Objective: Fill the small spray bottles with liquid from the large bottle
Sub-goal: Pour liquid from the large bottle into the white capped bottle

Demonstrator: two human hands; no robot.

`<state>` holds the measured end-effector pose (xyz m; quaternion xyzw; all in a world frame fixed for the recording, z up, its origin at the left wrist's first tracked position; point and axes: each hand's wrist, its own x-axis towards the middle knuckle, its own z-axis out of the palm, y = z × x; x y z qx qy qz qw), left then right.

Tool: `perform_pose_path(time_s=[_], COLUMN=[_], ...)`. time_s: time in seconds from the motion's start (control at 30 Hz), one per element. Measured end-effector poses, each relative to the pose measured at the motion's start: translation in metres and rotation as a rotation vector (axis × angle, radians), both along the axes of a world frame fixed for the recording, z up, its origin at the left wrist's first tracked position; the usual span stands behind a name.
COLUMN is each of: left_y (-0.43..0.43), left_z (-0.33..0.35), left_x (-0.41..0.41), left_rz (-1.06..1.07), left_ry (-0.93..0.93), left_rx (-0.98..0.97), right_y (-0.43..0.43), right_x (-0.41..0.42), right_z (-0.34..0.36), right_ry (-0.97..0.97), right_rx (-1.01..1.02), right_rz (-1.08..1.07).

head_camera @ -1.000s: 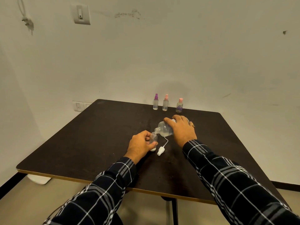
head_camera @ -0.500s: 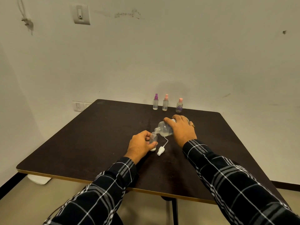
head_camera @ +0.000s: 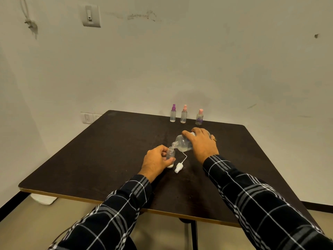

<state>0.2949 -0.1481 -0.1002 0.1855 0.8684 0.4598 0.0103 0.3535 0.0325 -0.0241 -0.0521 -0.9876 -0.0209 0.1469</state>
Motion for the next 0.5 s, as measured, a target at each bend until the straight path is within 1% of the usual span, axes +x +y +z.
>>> perform_pose_path(time_s=[0.5], left_y=[0.0001], left_z=[-0.0004], left_x=[0.0006], left_rz=[0.002], left_ry=[0.002], left_rx=[0.009], right_y=[0.0007], right_x=[-0.0006], right_z=[-0.0009], right_ry=[-0.008], right_rx=[-0.001], right_rz=[-0.008])
